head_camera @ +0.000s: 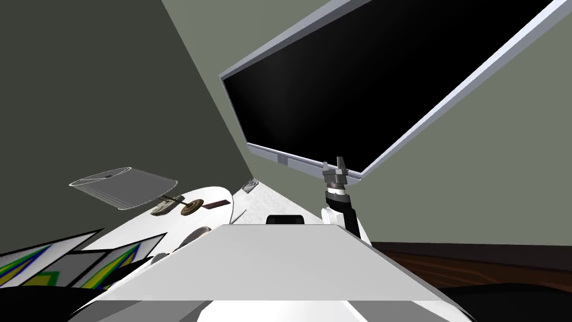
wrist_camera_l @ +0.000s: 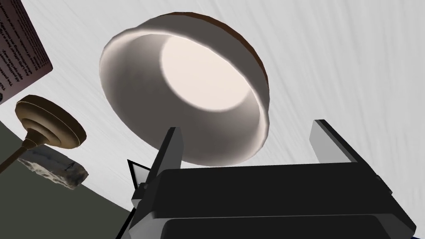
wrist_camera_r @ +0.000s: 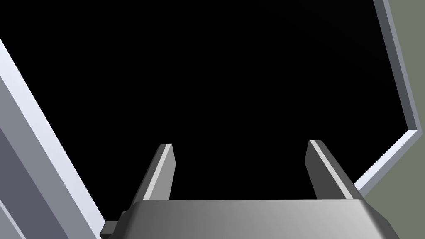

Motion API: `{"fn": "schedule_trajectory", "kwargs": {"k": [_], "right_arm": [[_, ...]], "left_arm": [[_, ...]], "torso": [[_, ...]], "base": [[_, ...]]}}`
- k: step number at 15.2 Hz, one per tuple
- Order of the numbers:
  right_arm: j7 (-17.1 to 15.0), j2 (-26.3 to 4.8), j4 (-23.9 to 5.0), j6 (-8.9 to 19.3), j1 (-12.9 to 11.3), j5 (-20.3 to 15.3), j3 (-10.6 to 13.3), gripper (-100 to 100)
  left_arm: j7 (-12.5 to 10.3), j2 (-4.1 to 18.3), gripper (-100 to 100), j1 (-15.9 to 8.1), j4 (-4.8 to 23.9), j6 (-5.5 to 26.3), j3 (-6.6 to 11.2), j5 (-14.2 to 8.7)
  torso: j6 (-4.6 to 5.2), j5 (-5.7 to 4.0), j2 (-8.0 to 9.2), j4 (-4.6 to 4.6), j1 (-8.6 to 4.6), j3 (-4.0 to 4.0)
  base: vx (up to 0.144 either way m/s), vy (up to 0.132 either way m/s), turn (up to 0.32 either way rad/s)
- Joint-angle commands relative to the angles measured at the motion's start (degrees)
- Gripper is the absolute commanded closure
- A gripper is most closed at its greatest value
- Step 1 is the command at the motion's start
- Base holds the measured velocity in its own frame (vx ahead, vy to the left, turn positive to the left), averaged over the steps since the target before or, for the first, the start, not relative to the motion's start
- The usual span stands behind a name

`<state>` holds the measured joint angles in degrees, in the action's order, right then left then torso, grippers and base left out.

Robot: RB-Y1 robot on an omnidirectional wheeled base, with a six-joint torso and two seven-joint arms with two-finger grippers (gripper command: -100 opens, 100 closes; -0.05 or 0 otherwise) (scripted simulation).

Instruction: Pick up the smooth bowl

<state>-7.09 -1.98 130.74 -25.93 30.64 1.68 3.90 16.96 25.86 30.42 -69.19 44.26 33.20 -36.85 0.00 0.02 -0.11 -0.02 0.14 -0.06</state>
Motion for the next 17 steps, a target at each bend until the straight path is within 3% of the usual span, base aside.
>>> {"fn": "schedule_trajectory", "kwargs": {"k": [1,6,7,8,11,12,13,17], "right_arm": [[0.00,0.00,0.00,0.00,0.00,0.00,0.00,0],[0.00,0.00,0.00,0.00,0.00,0.00,0.00,0],[0.00,0.00,0.00,0.00,0.00,0.00,0.00,0],[0.00,0.00,0.00,0.00,0.00,0.00,0.00,0],[0.00,0.00,0.00,0.00,0.00,0.00,-0.01,0],[0.00,0.00,0.00,0.00,0.00,0.00,-0.01,0],[0.00,0.00,0.00,0.00,0.00,0.00,0.00,0],[0.00,0.00,0.00,0.00,0.00,0.00,0.00,0]], "left_arm": [[0.64,-0.06,-100,0.36,1.79,2.40,0.98,-1.47],[1.33,-0.01,-100,0.34,5.54,7.14,2.93,-3.82],[1.17,0.04,-100,0.24,4.93,6.14,2.54,-3.36],[0.69,-0.77,-100,-1.02,6.78,4.50,1.57,-2.32],[0.17,-1.52,-100,-2.30,8.55,2.60,0.54,-1.23],[0.43,-1.28,-100,-1.68,7.65,3.55,0.99,-1.66],[0.31,-1.38,100,-1.74,7.71,3.30,0.89,-1.54],[0.28,-1.39,100,-1.71,7.74,3.34,0.90,-1.56]], "torso": [[0.00,0.00,0.00,0.00,0.00,0.00],[0.00,0.02,-0.01,0.00,0.07,0.00],[-0.01,0.02,0.01,0.00,0.05,0.00],[-0.02,0.01,0.03,0.01,-0.01,0.02],[-0.02,0.03,0.18,0.04,0.07,0.10],[-0.02,0.03,0.23,0.05,0.10,0.13],[-0.03,0.02,0.22,0.05,0.04,0.13],[0.00,-0.03,0.14,0.04,-0.13,0.08]], "base": [[0.029,0.034,-0.112],[0.033,0.048,-0.141],[0.016,0.029,-0.036],[-0.002,0.040,0.002],[-0.030,0.062,-0.003],[-0.023,0.041,-0.007],[-0.008,0.015,-0.004],[-0.002,0.002,0.003]]}}
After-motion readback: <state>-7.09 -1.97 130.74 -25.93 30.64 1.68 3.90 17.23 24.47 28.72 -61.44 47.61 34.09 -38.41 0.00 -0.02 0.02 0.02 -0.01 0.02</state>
